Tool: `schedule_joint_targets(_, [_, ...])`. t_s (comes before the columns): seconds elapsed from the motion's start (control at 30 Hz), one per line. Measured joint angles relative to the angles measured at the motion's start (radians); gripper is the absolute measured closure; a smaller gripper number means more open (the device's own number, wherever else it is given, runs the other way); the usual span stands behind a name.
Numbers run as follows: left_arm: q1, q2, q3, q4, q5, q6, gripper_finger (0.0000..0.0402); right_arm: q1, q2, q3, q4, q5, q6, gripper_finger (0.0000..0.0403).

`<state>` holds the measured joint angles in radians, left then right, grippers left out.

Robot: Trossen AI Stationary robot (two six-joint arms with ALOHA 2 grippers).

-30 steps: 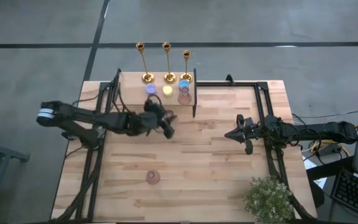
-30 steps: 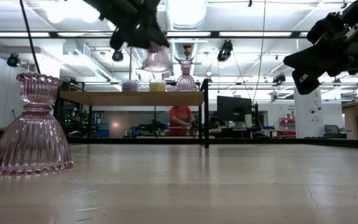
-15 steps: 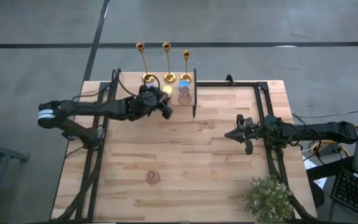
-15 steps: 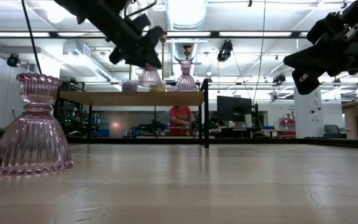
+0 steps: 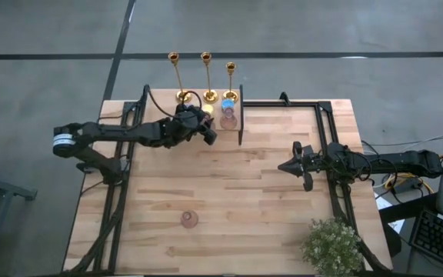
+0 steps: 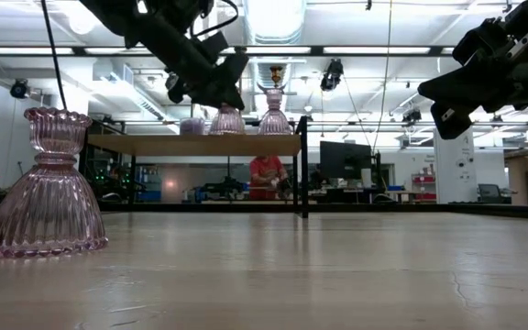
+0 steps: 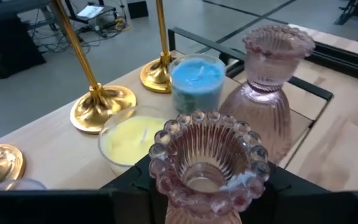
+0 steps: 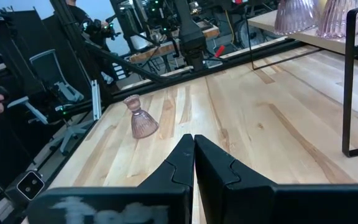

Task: Pick & Place candle stick holders
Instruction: Put the right pink candle holder on the shelf aligned with the pink candle holder

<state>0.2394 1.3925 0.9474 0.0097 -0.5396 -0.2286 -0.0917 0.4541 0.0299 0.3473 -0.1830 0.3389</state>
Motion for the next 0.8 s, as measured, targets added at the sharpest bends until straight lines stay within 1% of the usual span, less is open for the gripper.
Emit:
schedule_joint_targets(0.27, [0.026,0.017,0.000,0.034,0.001,0.000,0.0266,0.000,0.000,0.000,0.000,0.000,0.000,0.0394])
schedule_joint_targets(0.47, [0.042,0.017,0.000,0.039,-0.001,0.019,0.0256,0.000,0.000,0.000,0.000,0.000,0.000,0.0394])
schedule_joint_targets(0.67, [0.050,0.017,0.000,0.042,-0.001,0.039,0.0259,0.000,0.000,0.000,0.000,0.000,0.000,0.0394])
schedule_joint_targets(0.8, [0.050,0.017,-0.001,0.042,-0.001,0.040,0.0254,0.000,0.000,0.000,0.000,0.000,0.000,0.0394])
